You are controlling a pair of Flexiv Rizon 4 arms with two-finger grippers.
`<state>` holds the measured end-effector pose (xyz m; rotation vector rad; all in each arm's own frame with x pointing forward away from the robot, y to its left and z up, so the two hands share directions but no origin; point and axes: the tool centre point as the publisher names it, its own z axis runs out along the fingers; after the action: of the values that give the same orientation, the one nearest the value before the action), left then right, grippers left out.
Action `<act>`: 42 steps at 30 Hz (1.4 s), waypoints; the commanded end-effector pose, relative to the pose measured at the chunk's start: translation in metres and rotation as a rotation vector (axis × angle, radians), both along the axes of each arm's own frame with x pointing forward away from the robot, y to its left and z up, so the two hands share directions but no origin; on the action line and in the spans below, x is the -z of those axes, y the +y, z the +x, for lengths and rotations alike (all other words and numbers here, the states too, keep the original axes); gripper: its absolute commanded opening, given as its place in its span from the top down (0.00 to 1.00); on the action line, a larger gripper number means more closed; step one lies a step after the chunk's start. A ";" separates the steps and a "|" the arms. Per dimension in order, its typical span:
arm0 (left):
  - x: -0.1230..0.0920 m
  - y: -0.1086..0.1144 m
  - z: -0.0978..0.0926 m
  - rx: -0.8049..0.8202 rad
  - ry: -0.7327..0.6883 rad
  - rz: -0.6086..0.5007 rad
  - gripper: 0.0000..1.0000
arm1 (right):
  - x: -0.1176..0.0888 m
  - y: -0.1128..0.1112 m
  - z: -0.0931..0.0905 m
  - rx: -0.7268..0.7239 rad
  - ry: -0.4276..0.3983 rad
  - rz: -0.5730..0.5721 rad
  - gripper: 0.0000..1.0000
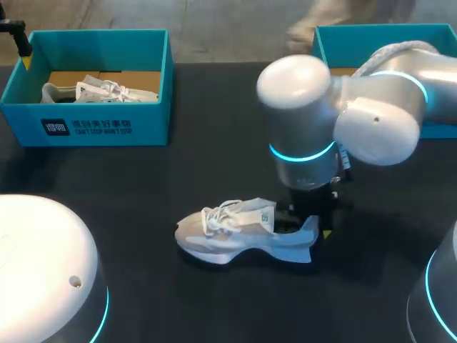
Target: Take the shoe out of the shoebox, open the shoe tongue, remove and reinsert the insole, then place the shoe into the shoebox
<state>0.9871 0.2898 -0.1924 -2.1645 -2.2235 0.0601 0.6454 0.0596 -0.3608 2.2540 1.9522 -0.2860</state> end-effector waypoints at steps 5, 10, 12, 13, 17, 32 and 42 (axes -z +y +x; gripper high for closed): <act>0.000 0.000 -0.002 0.000 -0.004 0.003 0.00 | 0.015 0.016 0.008 -0.032 0.011 -0.008 1.00; 0.000 0.000 -0.002 0.000 -0.004 0.003 0.00 | 0.019 0.017 0.012 -0.052 0.014 0.003 1.00; 0.000 0.000 -0.002 0.000 -0.004 0.003 0.00 | 0.021 0.017 0.013 -0.057 0.016 0.008 1.00; 0.000 0.000 -0.002 0.000 -0.004 0.003 0.00 | 0.023 0.017 0.013 -0.061 0.018 0.011 1.00; 0.000 0.000 -0.002 0.000 -0.004 0.003 0.00 | 0.027 0.017 0.016 -0.069 0.023 0.018 1.00; 0.000 0.000 -0.002 0.000 -0.004 0.003 0.00 | 0.035 0.015 0.020 -0.052 0.033 0.055 0.77; 0.000 0.000 -0.002 0.000 -0.004 0.003 0.00 | 0.026 0.017 0.017 -0.040 0.025 0.051 0.00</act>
<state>0.9871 0.2898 -0.1924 -2.1645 -2.2235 0.0600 0.6643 0.0765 -0.3917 2.2509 2.0424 -0.2692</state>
